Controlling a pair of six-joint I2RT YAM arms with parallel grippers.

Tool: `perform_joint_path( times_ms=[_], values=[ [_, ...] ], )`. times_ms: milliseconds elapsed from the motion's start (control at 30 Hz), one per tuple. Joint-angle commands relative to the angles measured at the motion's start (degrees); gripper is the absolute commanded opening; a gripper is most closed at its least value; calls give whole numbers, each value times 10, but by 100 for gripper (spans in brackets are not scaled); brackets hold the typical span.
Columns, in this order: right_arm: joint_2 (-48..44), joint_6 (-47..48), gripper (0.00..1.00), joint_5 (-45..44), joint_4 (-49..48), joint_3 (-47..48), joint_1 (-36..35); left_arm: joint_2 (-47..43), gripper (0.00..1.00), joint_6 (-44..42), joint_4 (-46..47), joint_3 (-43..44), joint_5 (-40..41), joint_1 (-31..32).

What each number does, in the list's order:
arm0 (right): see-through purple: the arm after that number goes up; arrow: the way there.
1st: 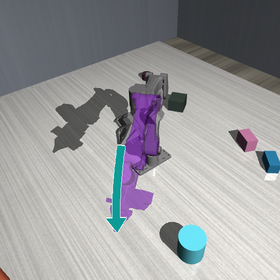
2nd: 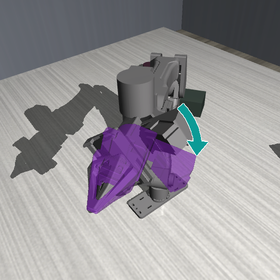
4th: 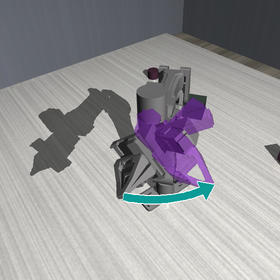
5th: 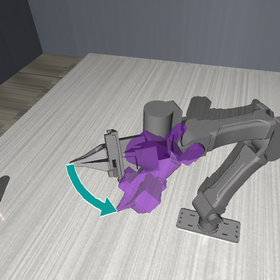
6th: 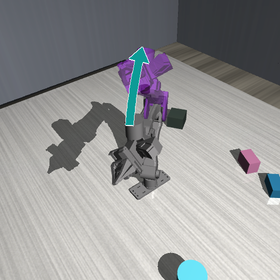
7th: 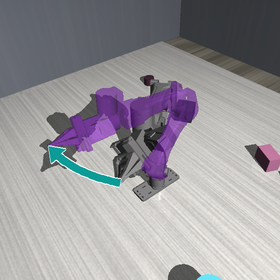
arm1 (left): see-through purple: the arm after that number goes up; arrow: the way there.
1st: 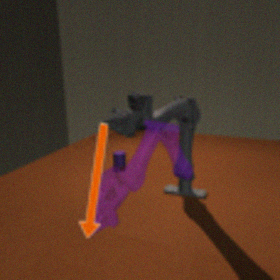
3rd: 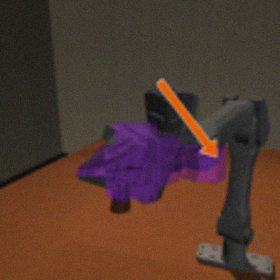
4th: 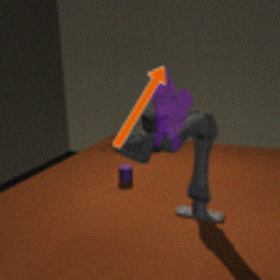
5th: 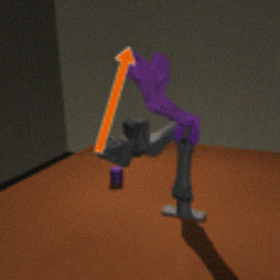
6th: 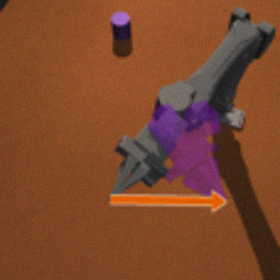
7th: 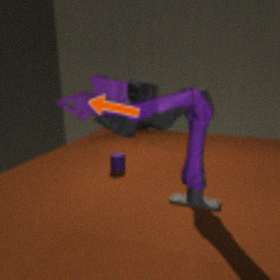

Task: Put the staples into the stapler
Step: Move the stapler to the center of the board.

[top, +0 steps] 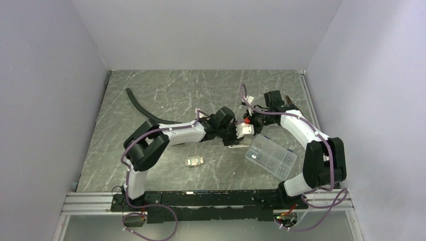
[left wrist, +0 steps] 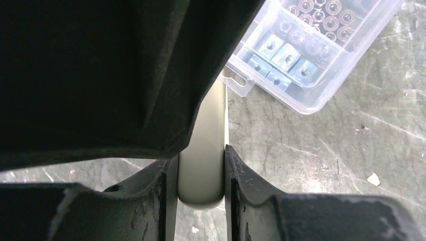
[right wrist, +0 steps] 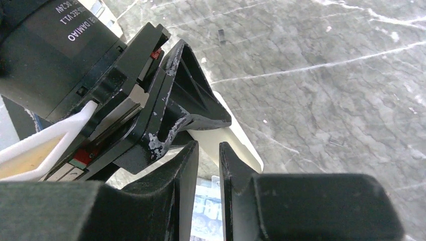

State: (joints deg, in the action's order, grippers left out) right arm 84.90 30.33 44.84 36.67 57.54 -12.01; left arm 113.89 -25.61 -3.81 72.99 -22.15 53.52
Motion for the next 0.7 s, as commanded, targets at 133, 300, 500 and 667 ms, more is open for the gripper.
perform_joint_path(
  times_ms=[133,300,500,667],
  values=[
    [-33,10,25,38,-2,19,-10,250,3,17,-198,-14,50,47],
    [-33,13,25,44,0,19,-3,283,3,18,-224,9,44,48],
    [-39,13,25,49,-1,21,-1,260,3,31,-210,-3,43,43],
    [-32,10,26,52,8,34,0,166,3,26,-169,-35,48,29]
  ],
)
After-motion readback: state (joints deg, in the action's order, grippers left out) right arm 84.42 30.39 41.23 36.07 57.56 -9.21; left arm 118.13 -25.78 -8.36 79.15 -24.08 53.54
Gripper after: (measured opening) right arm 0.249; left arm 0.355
